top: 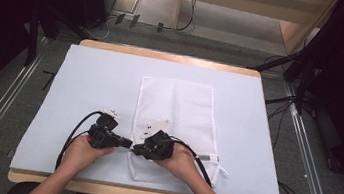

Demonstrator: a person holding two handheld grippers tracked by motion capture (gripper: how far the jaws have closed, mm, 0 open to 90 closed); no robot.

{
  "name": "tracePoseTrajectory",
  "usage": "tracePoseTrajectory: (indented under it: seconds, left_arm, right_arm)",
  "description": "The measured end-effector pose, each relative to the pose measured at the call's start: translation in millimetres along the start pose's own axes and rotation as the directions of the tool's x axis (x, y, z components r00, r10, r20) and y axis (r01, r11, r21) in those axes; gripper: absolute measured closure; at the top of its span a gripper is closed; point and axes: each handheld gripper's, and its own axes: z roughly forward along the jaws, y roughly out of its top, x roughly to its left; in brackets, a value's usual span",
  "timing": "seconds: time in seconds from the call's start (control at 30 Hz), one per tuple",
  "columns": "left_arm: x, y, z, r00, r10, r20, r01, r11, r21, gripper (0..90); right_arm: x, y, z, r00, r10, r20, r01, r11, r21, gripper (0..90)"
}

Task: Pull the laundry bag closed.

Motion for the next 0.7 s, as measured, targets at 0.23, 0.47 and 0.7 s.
tracePoseTrajectory:
  seconds: [0.23,0.47,0.7]
  left_arm:
    - [-0.6,-0.1,6.2,0.9996,0.029,-0.005,-0.029,0.9994,-0.021,90.0]
    - [-10.5,-1.9,7.4,0.9926,0.099,-0.070,-0.100,0.9949,-0.012,90.0]
    - [-11.2,-2.0,7.4,0.9906,0.113,-0.077,-0.114,0.9934,-0.008,90.0]
  right_arm:
    - [0.7,-1.4,-0.1,1.0000,0.003,0.003,-0.003,1.000,-0.009,84.9]
    - [-3.7,-2.8,-2.6,0.9992,0.030,-0.026,-0.030,1.000,0.000,85.5]
    - [-4.1,-3.0,-4.3,0.9992,0.027,-0.028,-0.026,1.000,0.012,85.8]
